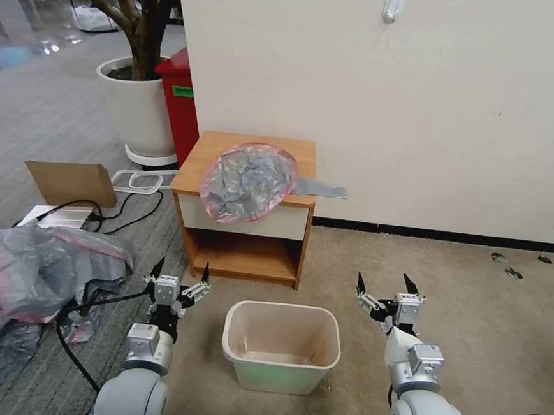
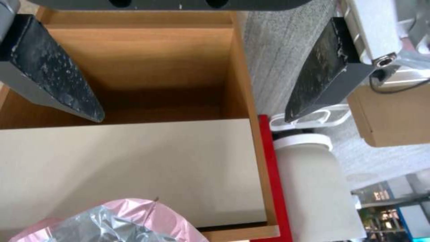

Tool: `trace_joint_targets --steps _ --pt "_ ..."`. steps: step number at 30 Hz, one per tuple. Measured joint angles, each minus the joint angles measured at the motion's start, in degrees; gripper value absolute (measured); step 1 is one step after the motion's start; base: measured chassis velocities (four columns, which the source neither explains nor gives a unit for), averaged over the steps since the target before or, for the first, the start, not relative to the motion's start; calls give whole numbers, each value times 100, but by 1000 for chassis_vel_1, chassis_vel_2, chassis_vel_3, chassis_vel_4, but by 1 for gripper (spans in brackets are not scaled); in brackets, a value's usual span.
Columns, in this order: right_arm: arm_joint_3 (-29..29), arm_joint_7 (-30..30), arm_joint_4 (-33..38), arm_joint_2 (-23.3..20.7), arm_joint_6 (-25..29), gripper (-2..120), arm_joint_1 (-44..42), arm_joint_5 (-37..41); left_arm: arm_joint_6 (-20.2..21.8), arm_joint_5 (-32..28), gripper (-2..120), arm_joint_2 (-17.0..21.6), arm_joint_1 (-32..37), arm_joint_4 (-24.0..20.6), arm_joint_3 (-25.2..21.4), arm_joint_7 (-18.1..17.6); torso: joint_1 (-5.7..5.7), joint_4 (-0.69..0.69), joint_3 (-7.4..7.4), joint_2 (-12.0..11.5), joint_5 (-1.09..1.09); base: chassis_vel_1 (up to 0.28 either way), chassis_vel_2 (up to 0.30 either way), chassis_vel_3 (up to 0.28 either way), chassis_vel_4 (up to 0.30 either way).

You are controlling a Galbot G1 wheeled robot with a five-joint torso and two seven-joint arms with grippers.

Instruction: Pick up the garbage bag from the table and place it over the trash can.

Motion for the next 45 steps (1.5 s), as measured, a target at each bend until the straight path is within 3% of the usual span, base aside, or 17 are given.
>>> trace_joint_targets --steps 35,39,42,45 --pt "0 0 3 0 -1 100 -5 2 2 0 100 0 8 -10 0 0 0 0 0 0 0 0 0 0 0" --pt "-12 33 185 22 -30 100 -150 55 106 -28 100 26 250 -328 -12 0 0 0 0 0 2 0 0 0 0" --pt "-81 159 753 119 -130 100 -613 226 286 -94 100 70 660 -868 -38 -1 0 0 0 0 0 0 0 0 0" --pt "-129 249 1158 184 -205 100 -939 349 318 -102 100 76 770 -970 -42 -2 0 -1 0 0 0 0 0 0 0"
